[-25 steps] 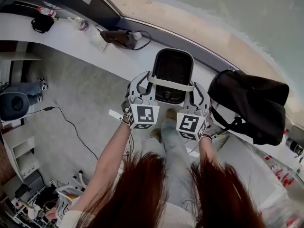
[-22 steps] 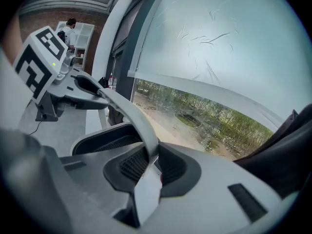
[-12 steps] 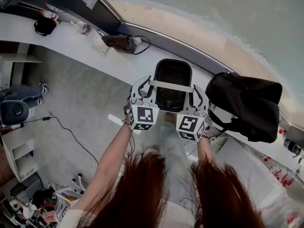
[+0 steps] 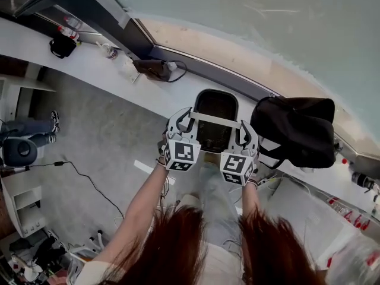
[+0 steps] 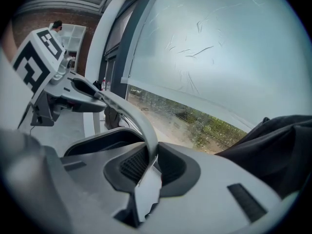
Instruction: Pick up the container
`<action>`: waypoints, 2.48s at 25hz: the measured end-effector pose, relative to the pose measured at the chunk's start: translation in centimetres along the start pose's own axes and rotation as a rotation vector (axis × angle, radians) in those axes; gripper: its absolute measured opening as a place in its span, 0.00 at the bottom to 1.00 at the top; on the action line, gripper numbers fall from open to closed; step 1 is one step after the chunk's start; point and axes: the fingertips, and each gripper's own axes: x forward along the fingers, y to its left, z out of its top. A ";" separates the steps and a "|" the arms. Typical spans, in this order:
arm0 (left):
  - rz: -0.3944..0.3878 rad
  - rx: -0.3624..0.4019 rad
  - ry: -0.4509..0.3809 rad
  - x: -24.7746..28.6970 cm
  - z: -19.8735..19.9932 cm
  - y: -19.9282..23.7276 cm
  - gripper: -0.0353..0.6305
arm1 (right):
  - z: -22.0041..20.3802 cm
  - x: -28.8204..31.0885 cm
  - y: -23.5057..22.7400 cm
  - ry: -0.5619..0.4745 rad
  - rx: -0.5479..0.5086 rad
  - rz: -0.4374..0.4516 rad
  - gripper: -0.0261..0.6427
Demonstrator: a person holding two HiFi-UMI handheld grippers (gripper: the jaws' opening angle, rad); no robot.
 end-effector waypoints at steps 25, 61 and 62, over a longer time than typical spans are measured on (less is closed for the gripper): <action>0.069 -0.020 -0.124 -11.2 7.4 1.5 0.17 | 8.1 -11.0 -0.2 -0.123 0.007 -0.062 0.14; 0.188 -0.021 -0.290 -32.8 11.8 -1.4 0.16 | 13.4 -31.9 4.2 -0.376 -0.019 -0.098 0.14; 0.188 -0.018 -0.295 -33.2 12.1 -1.4 0.16 | 13.7 -32.3 4.2 -0.384 -0.018 -0.100 0.14</action>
